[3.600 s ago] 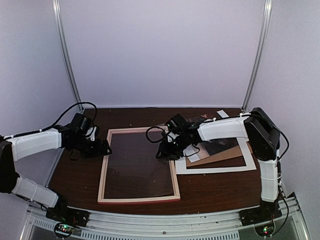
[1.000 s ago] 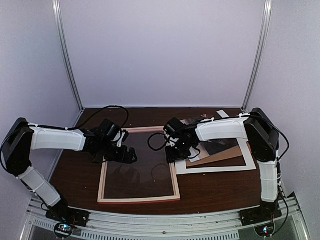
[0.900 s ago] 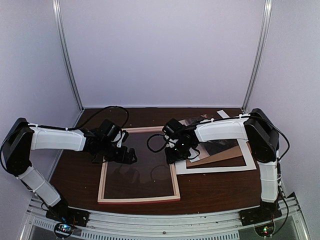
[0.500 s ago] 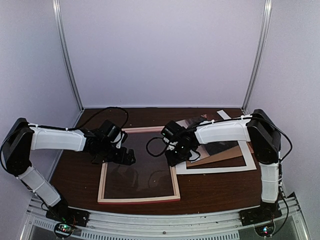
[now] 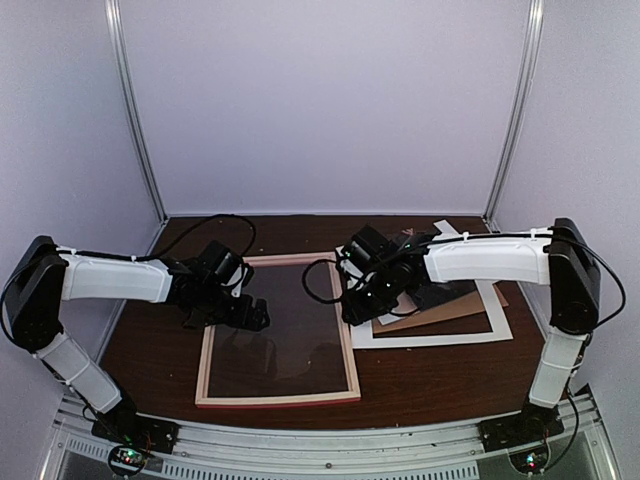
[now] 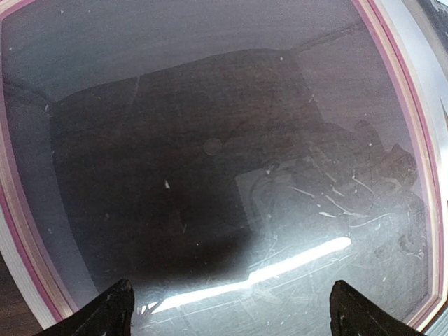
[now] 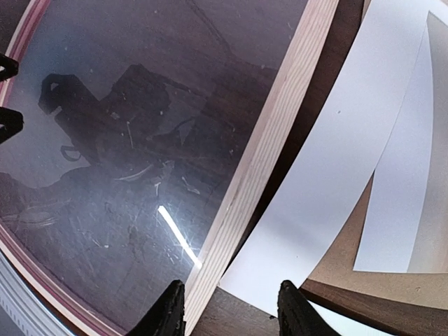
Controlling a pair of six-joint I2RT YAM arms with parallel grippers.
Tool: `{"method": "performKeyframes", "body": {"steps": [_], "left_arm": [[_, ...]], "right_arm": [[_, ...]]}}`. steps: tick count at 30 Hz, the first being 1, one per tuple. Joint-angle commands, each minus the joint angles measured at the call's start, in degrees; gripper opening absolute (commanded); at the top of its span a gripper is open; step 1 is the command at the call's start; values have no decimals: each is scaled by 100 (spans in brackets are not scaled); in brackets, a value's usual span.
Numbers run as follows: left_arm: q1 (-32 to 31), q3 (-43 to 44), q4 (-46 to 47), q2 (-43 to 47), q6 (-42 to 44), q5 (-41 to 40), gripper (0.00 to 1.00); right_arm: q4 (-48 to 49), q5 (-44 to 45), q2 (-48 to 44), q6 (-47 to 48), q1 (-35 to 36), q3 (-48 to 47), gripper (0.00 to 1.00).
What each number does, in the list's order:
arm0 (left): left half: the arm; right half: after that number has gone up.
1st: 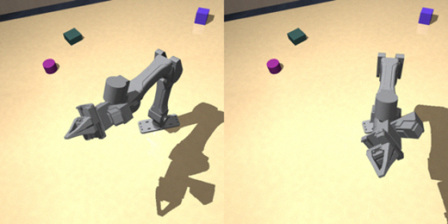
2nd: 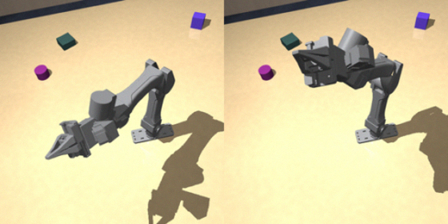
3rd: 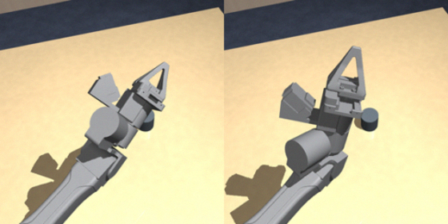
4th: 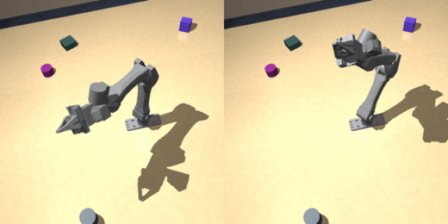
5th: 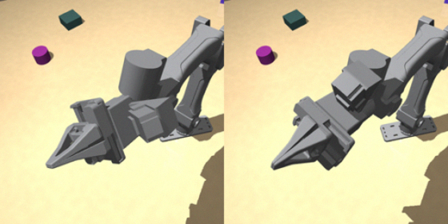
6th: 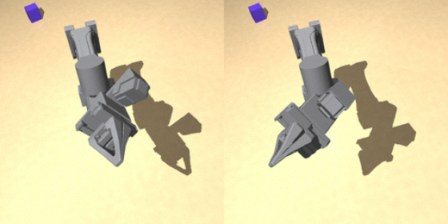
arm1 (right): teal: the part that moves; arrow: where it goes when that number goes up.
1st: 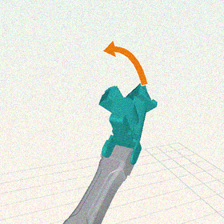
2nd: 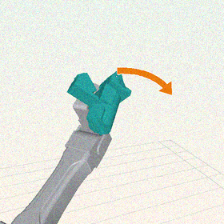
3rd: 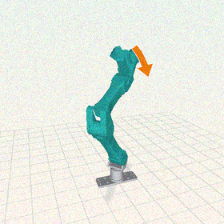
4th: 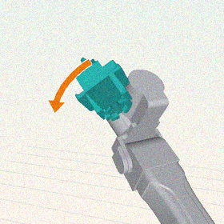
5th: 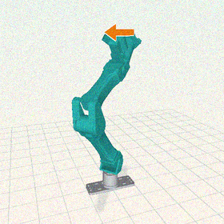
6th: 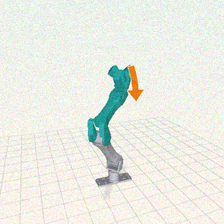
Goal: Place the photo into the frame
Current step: Press the glass panel against the frame body.
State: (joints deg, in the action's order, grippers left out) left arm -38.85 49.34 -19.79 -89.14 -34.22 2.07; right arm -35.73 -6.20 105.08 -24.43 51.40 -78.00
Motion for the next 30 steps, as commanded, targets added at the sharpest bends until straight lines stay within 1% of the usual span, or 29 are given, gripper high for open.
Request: {"method": "performKeyframes", "body": {"steps": [1, 8, 17, 30], "left_arm": [[-35, 164, 26, 98, -51, -92, 97], [-35, 143, 25, 94, -56, -92, 97], [-35, 109, 28, 119, -63, -112, 97], [-35, 66, 63, 104, -76, -79, 98]], "right_arm": [[70, -67, -28, -170, 108, 241, 45], [-11, 48, 303, -307, 344, 89, 44], [-643, 592, 778, -378, 615, -339, 43], [-921, 944, 1033, -516, 955, -379, 42]]}}
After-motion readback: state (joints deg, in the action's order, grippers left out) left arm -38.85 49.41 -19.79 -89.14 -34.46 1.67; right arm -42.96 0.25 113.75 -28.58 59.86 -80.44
